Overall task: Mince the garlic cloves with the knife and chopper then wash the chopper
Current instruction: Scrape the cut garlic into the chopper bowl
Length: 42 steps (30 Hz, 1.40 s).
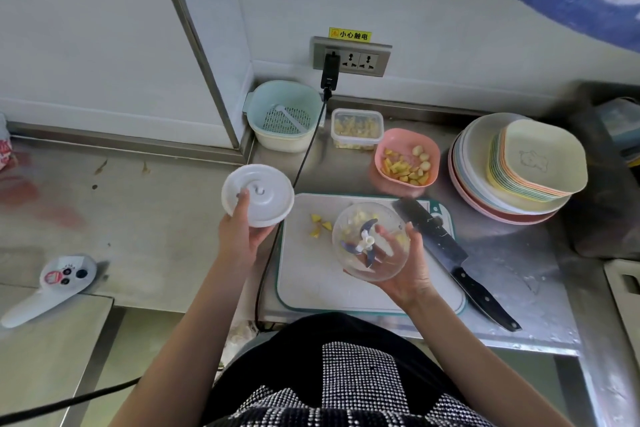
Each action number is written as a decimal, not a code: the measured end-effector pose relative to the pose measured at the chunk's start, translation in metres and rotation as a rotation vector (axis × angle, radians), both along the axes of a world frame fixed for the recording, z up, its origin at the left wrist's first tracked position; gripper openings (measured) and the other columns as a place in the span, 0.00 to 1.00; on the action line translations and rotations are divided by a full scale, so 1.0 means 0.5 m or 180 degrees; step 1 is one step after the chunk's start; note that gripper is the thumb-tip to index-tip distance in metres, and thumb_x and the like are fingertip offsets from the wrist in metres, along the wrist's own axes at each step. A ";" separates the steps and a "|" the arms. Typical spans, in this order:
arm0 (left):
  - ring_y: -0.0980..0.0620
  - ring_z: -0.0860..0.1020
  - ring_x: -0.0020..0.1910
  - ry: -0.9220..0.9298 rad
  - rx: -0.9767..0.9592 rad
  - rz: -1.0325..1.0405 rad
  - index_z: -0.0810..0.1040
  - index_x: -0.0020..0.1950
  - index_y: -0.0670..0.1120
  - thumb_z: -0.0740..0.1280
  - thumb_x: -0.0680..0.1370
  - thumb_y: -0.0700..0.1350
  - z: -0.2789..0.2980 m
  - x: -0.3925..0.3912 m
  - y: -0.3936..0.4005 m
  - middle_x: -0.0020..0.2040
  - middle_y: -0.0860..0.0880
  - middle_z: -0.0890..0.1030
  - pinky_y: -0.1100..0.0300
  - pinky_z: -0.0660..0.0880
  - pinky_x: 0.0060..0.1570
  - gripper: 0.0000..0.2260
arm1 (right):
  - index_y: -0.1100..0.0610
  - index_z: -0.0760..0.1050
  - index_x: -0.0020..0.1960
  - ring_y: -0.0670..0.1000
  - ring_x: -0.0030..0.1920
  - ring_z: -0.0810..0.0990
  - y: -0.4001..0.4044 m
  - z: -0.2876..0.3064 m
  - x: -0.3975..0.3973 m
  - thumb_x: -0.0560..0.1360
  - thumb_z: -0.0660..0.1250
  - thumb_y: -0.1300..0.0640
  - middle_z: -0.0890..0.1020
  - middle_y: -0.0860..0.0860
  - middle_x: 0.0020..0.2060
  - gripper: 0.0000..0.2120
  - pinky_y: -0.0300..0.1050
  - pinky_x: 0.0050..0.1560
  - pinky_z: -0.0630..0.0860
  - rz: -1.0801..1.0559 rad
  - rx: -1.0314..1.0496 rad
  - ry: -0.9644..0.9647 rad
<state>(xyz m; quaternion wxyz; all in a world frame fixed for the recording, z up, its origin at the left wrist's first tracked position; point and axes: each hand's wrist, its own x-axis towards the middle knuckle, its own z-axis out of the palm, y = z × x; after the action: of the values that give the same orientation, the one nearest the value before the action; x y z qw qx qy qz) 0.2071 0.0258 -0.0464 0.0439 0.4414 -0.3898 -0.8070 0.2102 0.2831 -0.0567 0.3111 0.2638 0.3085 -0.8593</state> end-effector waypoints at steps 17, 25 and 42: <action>0.39 0.77 0.52 -0.1062 -0.2627 -0.0381 0.68 0.62 0.39 0.62 0.80 0.50 -0.091 0.028 -0.081 0.53 0.38 0.77 0.49 0.76 0.51 0.17 | 0.56 0.75 0.60 0.59 0.48 0.78 -0.006 -0.010 -0.014 0.51 0.77 0.31 0.78 0.63 0.57 0.46 0.48 0.42 0.79 0.0562 0.1097 0.0244; 0.36 0.72 0.56 -0.1306 -0.3288 -0.0536 0.72 0.63 0.36 0.64 0.77 0.37 -0.079 0.027 -0.050 0.63 0.36 0.71 0.50 0.66 0.58 0.15 | 0.52 0.82 0.52 0.52 0.44 0.82 -0.038 -0.001 -0.010 0.78 0.61 0.42 0.83 0.53 0.43 0.18 0.45 0.48 0.79 0.1215 0.2968 0.0964; 0.48 0.73 0.35 -0.0176 -0.4495 -0.3248 0.75 0.42 0.44 0.62 0.78 0.45 -0.043 0.064 0.039 0.33 0.50 0.74 0.58 0.64 0.31 0.06 | 0.55 0.75 0.57 0.50 0.43 0.77 0.002 -0.019 -0.003 0.78 0.64 0.56 0.79 0.51 0.42 0.08 0.43 0.40 0.72 0.0586 0.4574 0.1844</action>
<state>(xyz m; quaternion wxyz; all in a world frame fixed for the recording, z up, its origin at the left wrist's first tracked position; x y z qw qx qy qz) 0.2389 0.0453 -0.0680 -0.0690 0.1019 -0.9501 -0.2867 0.2087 0.2843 -0.0662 0.0410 0.1390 0.8791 -0.4541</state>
